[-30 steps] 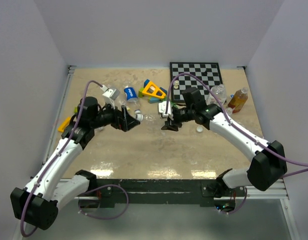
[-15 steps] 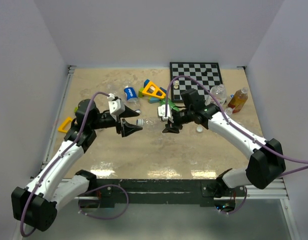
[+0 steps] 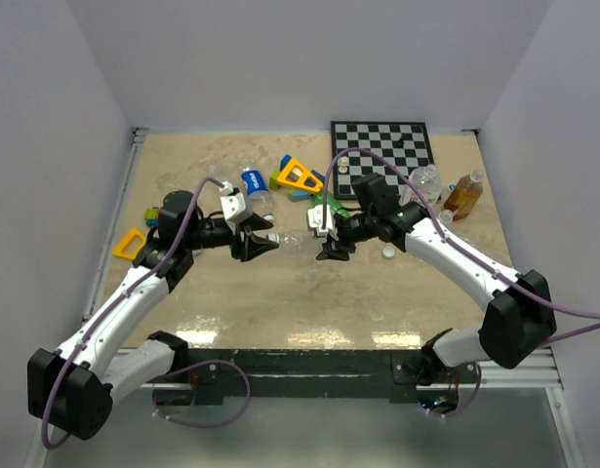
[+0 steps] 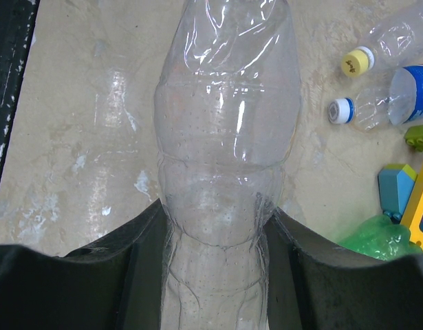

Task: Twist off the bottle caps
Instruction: Unscrew the bottle cap from the plastic bottle.

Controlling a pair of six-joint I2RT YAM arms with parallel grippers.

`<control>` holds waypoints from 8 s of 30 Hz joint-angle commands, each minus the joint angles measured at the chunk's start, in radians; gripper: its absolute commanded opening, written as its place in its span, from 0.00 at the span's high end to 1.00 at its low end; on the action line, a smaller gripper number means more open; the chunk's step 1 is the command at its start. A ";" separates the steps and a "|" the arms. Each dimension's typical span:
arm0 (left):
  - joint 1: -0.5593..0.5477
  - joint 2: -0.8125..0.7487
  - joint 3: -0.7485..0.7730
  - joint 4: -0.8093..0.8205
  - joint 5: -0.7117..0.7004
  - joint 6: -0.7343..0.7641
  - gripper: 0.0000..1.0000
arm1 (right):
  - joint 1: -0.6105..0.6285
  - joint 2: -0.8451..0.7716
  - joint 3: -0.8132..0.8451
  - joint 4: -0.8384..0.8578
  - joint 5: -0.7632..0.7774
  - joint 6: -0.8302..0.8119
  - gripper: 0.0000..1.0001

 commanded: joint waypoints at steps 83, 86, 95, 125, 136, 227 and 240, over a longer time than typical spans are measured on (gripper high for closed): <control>-0.042 -0.091 -0.062 0.003 0.034 0.326 0.36 | -0.001 0.046 0.027 -0.089 -0.075 -0.129 0.91; -0.051 -0.073 -0.051 -0.048 0.025 0.342 0.42 | 0.001 0.048 0.028 -0.089 -0.075 -0.129 0.91; -0.062 -0.067 -0.046 -0.095 -0.006 0.356 0.55 | 0.001 0.048 0.028 -0.090 -0.075 -0.129 0.91; -0.046 -0.042 0.059 -0.295 -0.431 -0.749 0.66 | 0.001 0.060 0.036 -0.087 -0.059 -0.103 0.91; -0.046 -0.200 0.079 -0.324 -0.411 -0.122 0.08 | 0.001 0.064 0.038 -0.098 -0.066 -0.115 0.91; -0.034 -0.219 -0.238 0.190 0.085 0.428 0.19 | 0.013 0.107 0.050 -0.138 -0.077 -0.146 0.91; -0.037 -0.159 -0.214 0.158 0.080 0.411 0.54 | 0.013 0.107 0.053 -0.141 -0.077 -0.146 0.91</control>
